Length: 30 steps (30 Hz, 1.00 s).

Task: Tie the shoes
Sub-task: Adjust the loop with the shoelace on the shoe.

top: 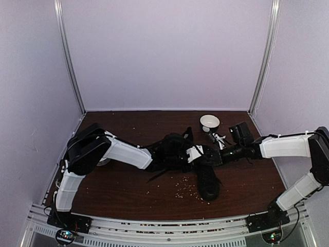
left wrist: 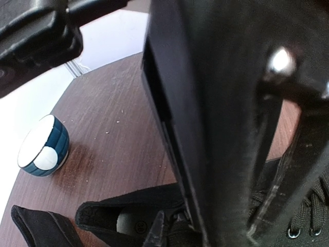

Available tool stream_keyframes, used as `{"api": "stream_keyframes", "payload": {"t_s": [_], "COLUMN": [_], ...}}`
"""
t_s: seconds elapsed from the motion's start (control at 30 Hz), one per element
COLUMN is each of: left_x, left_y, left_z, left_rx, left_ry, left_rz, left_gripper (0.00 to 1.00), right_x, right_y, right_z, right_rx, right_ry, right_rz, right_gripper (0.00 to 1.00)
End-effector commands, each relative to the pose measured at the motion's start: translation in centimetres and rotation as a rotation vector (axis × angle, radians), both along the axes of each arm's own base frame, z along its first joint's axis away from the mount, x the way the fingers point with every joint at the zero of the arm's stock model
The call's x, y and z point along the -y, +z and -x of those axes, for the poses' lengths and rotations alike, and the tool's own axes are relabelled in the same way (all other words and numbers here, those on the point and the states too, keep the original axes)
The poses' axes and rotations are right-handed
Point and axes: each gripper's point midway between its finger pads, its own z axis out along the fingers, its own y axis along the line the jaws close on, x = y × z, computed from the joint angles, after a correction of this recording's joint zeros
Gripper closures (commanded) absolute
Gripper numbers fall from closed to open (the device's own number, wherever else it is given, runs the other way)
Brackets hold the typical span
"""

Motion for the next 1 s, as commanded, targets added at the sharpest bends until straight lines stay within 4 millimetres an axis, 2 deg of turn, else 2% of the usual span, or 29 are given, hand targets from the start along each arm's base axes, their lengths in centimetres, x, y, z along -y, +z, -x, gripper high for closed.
{"api": "stream_keyframes", "payload": {"t_s": [0.0,0.07,0.27,0.33,0.47,0.53,0.77,0.97], "left_x": [0.7,0.7,0.4,0.2,-0.3,-0.5,-1.3,-1.2], "left_y": [4.8,4.8,4.4,4.3,4.2,4.2,3.7,4.3], "left_z": [-0.7,-0.6,-0.5,-0.5,-0.6,-0.4,-0.5,0.1], "left_rx": [0.039,0.036,0.041,0.053,0.079,0.106,0.146,0.145], "left_ry": [0.006,0.005,0.0,0.0,-0.014,-0.038,-0.091,-0.155], "left_rz": [0.096,0.093,0.062,0.048,0.016,-0.011,-0.112,-0.125], "left_gripper": [0.97,0.97,0.96,0.92,0.71,0.65,0.59,0.46], "right_x": [-0.3,-0.1,0.8,1.1,1.6,1.7,1.6,1.8], "right_y": [-0.1,-0.3,0.4,0.7,1.3,1.5,2.0,1.8], "right_z": [-1.2,-1.2,-1.6,-1.6,-1.5,-1.4,-1.0,-0.3], "right_rx": [0.037,0.03,0.043,0.049,0.051,0.048,0.045,0.022], "right_ry": [-0.025,-0.034,-0.066,-0.068,-0.072,-0.068,-0.038,0.003], "right_rz": [0.016,0.025,0.037,0.034,0.025,0.013,-0.002,0.03], "right_gripper": [0.91,1.0,1.0,1.0,1.0,1.0,1.0,1.0]}}
